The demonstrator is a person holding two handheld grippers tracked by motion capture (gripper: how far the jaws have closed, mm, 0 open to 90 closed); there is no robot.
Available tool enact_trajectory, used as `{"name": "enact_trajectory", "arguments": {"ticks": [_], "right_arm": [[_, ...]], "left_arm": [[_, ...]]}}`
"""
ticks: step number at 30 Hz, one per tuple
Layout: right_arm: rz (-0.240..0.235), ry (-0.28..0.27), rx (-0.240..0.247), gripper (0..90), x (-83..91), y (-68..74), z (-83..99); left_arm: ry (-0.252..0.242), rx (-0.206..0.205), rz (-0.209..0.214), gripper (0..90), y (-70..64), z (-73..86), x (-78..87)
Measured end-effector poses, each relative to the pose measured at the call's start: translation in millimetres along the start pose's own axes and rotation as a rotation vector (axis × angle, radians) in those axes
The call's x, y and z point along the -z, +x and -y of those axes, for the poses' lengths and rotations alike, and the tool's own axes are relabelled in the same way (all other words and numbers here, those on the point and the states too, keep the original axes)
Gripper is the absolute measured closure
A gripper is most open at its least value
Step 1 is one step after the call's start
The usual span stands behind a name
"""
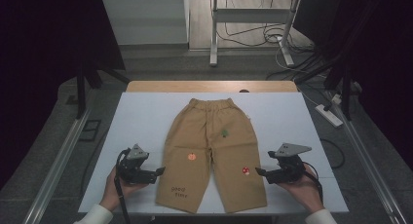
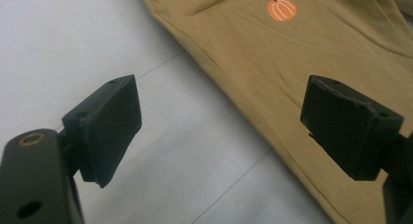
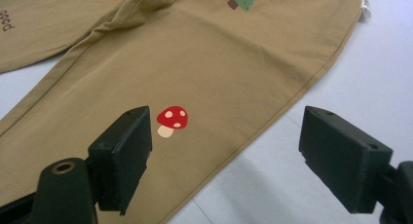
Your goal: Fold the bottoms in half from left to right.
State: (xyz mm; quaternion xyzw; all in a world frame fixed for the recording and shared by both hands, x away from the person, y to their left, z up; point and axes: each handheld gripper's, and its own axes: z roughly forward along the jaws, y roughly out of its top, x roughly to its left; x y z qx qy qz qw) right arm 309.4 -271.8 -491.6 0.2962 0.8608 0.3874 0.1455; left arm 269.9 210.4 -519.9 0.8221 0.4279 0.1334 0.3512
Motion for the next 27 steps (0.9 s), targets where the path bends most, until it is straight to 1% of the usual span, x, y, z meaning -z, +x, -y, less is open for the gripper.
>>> {"name": "enact_trajectory", "arguments": {"ticks": [6, 9, 11, 13, 15, 18, 22, 23, 27], "right_arm": [[-0.007, 0.016, 0.0, 20.2, -3.0, 0.9, 1.3], [-0.009, 0.018, -0.001, 20.5, -3.8, 0.6, 1.7], [-0.012, 0.019, -0.004, 20.6, -4.5, -0.7, 1.6], [-0.015, 0.02, -0.008, 20.5, -5.5, -1.5, 1.6], [-0.013, 0.019, -0.005, 20.6, -6.2, -1.6, 1.3], [-0.01, 0.022, -0.003, 20.8, -7.4, -1.3, 1.3], [-0.008, 0.019, 0.001, 21.1, -7.7, -0.9, 1.0], [-0.008, 0.018, -0.002, 21.1, -7.9, -1.3, 0.9], [-0.009, 0.009, -0.007, 21.6, -7.4, -0.7, 0.4]], "left_arm": [[-0.007, 0.003, 0.001, 15.3, 0.8, -0.6, 0.5], [-0.005, -0.005, 0.004, 15.5, 0.4, -1.6, 0.3], [-0.005, -0.003, 0.006, 15.4, 0.3, -1.5, 0.4], [-0.006, -0.008, -0.001, 15.5, -0.2, -1.7, 1.2], [-0.013, -0.003, 0.001, 15.4, -0.6, -1.9, 2.9], [-0.019, -0.006, -0.002, 15.5, -0.9, -2.6, 5.1], [-0.032, 0.005, -0.007, 15.5, 3.3, -6.4, 5.6], [-0.038, 0.02, -0.005, 15.5, 6.7, -6.7, 5.4], [-0.035, 0.025, 0.0, 15.9, 8.5, -4.4, 5.0]]}}
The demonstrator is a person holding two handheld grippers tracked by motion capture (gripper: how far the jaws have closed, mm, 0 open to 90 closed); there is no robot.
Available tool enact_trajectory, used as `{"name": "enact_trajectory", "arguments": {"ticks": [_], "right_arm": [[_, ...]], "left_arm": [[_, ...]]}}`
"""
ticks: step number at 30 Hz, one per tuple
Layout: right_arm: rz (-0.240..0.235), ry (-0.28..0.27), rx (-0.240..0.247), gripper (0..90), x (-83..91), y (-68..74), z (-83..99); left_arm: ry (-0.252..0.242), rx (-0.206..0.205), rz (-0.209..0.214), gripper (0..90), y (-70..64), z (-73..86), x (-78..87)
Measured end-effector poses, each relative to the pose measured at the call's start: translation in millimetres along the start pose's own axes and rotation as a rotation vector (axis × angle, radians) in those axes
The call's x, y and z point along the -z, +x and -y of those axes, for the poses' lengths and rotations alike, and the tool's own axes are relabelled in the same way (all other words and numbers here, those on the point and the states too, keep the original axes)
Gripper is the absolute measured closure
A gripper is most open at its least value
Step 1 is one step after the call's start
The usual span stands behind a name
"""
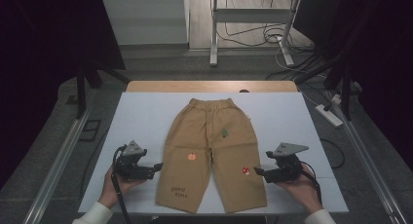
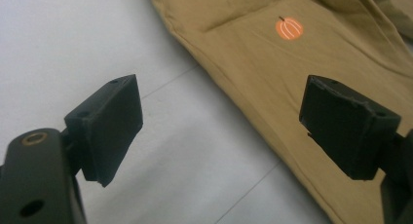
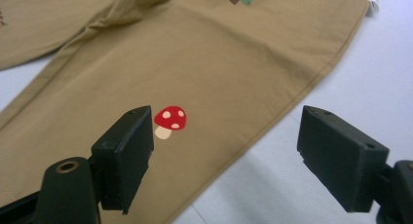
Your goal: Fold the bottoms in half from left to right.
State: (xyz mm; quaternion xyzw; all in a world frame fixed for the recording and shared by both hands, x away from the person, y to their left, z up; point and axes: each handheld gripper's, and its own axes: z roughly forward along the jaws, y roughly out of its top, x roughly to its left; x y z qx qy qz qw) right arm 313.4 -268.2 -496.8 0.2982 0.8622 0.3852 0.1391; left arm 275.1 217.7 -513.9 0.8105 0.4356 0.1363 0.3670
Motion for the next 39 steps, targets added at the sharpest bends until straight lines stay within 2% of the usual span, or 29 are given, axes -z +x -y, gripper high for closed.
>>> {"name": "enact_trajectory", "arguments": {"ticks": [2, 6, 9, 11, 17, 19, 32, 39], "right_arm": [[-0.002, -0.002, 0.004, 21.6, 0.0, 0.6, -0.7], [-0.003, -0.013, 0.014, 21.6, 0.3, 3.1, -5.3], [-0.009, -0.03, 0.001, 21.7, 2.4, 4.0, -7.5], [-0.009, -0.03, 0.006, 21.9, 2.2, 5.3, -9.0], [-0.024, -0.019, 0.015, 22.2, -1.2, 8.0, -11.9], [-0.036, -0.02, 0.01, 22.2, -4.2, 9.0, -15.1], [-0.054, -0.016, 0.061, 22.3, -20.3, 24.6, -33.8], [-0.085, -0.006, 0.069, 22.2, -31.0, 31.0, -40.8]], "left_arm": [[0.006, -0.009, -0.003, 15.9, 0.7, 1.3, -0.9], [-0.003, 0.004, 0.004, 16.3, 0.1, 1.7, 0.4], [0.002, -0.01, 0.009, 16.3, -3.8, 2.4, 0.9], [0.006, -0.022, 0.005, 16.3, -5.0, 1.9, 1.8], [-0.003, -0.018, 0.009, 16.3, -4.5, 0.5, 2.6], [0.015, -0.026, -0.001, 16.2, -4.9, 0.3, 0.8], [0.007, -0.012, -0.006, 16.6, -4.0, 2.2, 3.3], [0.014, -0.015, -0.004, 16.6, -3.2, 2.2, 1.5]]}}
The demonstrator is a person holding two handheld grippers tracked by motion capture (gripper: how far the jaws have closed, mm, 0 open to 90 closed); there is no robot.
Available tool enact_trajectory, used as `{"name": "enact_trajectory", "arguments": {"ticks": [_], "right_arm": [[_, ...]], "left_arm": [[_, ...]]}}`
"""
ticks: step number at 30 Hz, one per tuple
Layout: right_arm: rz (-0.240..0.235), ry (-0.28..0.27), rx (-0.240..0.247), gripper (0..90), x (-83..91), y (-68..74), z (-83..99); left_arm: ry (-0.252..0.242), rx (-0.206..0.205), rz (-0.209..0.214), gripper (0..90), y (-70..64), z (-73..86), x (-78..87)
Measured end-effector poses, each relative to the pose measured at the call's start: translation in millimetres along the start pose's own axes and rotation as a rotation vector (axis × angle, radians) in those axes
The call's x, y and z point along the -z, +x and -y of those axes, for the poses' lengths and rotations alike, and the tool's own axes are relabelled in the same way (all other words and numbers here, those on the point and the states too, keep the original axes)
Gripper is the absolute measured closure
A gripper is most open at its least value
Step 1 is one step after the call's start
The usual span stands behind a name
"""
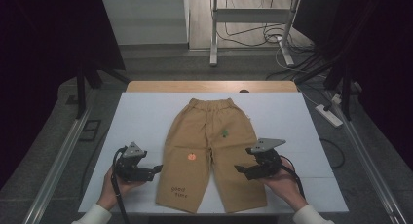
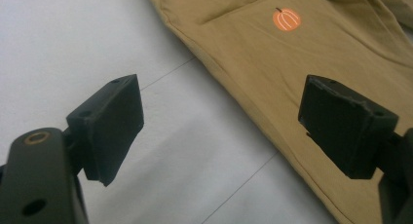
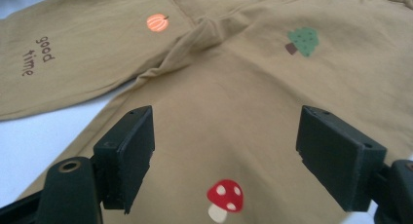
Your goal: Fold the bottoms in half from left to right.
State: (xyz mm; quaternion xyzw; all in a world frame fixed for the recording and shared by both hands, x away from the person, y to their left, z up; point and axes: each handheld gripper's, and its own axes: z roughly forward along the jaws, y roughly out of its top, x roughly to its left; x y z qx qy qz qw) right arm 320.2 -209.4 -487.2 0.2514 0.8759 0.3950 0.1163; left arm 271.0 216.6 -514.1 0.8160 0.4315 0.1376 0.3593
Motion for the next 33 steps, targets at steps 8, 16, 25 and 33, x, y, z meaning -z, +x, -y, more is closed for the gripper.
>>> {"name": "enact_trajectory", "arguments": {"ticks": [8, 16, 25, 33], "right_arm": [[-0.026, 0.002, 0.025, 22.2, -12.4, 7.8, -14.0], [-0.04, -0.001, 0.04, 22.2, -19.4, 17.1, -23.2], [-0.075, -0.003, 0.063, 22.2, -29.0, 28.3, -33.9], [-0.094, 0.003, 0.078, 22.2, -38.8, 36.1, -40.9]], "left_arm": [[0.001, -0.009, 0.005, 16.7, -0.4, -0.5, -0.7], [-0.007, -0.004, 0.003, 17.0, 0.6, 0.6, 1.2], [-0.006, -0.002, -0.002, 17.0, 1.7, -0.1, 0.9], [-0.011, 0.001, -0.011, 17.1, 2.1, 0.0, 1.7]]}}
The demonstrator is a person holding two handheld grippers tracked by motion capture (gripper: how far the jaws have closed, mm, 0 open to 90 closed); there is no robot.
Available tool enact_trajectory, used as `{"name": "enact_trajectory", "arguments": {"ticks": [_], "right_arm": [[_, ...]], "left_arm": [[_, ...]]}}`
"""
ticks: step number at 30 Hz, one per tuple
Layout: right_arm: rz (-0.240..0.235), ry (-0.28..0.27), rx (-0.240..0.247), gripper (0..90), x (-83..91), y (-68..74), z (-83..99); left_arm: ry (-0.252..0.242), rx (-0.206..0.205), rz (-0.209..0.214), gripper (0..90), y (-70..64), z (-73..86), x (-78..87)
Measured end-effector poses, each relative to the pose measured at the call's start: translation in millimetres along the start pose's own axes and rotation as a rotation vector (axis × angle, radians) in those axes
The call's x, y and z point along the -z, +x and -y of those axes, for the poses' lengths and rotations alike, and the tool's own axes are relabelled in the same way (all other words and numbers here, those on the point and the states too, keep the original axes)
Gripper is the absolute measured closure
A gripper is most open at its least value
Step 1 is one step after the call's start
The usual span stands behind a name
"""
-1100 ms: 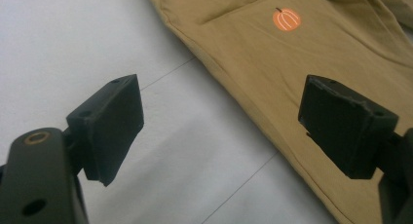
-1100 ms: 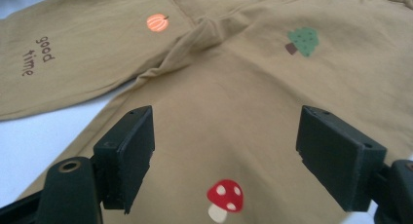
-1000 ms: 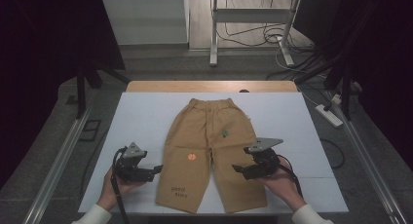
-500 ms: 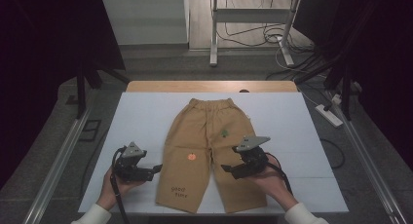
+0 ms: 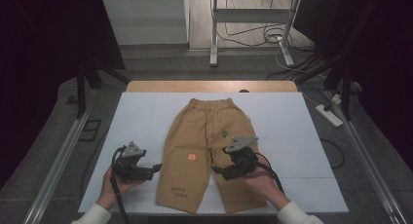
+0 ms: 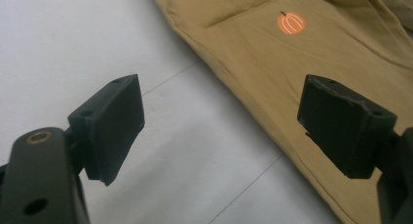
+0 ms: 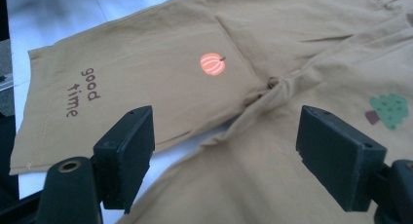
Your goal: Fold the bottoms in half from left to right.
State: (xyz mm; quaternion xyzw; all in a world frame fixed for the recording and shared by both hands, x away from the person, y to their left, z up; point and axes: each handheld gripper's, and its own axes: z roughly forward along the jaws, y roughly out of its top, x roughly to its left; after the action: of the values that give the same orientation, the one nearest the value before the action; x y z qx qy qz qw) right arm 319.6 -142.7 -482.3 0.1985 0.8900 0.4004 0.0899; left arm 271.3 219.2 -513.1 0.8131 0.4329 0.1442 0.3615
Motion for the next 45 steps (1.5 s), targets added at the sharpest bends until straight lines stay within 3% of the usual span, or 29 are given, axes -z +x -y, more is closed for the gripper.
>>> {"name": "enact_trajectory", "arguments": {"ticks": [45], "right_arm": [[-0.115, 0.042, 0.09, 22.2, -59.0, 47.0, -30.7]], "left_arm": [[-0.011, 0.005, -0.002, 17.5, 1.0, -1.5, -1.2]]}}
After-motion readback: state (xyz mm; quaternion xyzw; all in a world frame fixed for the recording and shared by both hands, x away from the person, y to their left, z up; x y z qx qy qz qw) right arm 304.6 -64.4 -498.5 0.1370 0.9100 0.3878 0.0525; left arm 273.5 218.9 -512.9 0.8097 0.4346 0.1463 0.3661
